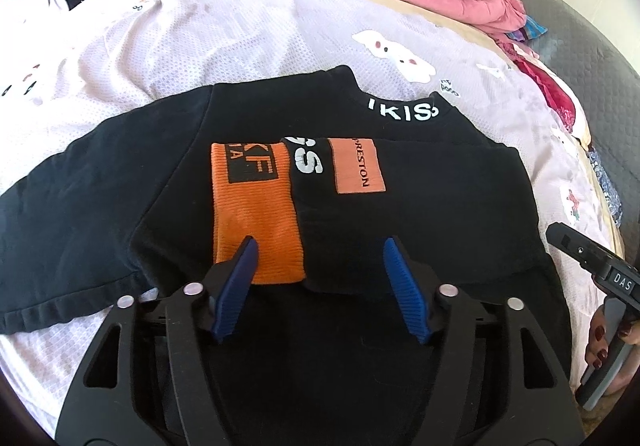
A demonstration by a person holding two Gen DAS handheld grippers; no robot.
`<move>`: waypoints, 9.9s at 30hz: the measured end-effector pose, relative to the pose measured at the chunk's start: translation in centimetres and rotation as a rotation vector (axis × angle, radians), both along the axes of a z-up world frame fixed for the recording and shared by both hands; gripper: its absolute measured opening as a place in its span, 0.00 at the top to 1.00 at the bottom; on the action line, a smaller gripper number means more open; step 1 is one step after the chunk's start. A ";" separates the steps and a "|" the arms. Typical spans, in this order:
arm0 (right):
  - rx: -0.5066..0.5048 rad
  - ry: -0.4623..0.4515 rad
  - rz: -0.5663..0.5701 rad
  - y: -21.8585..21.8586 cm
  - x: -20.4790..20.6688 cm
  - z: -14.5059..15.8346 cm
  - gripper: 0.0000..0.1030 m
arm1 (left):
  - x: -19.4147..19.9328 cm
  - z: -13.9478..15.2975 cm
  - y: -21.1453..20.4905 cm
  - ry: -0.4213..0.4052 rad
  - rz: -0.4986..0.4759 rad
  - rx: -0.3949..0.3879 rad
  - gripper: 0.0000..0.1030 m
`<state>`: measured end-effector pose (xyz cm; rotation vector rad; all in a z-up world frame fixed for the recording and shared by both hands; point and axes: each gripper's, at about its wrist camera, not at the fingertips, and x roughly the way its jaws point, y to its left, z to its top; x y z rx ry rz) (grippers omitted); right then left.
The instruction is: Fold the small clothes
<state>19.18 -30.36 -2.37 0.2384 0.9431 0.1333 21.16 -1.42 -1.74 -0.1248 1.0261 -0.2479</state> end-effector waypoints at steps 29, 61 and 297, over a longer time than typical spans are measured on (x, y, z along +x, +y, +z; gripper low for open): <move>-0.084 -0.214 0.152 7.0 -3.0 3.8 0.09 | -4.3 4.5 5.2 -0.114 0.116 0.034 0.09; -0.132 -0.249 0.419 19.9 -4.8 3.6 0.09 | -8.5 3.4 17.6 -0.106 0.373 0.003 0.09; 0.001 -0.051 -0.119 -0.6 1.7 1.4 0.90 | -0.1 1.3 4.8 -0.119 0.104 -0.059 0.51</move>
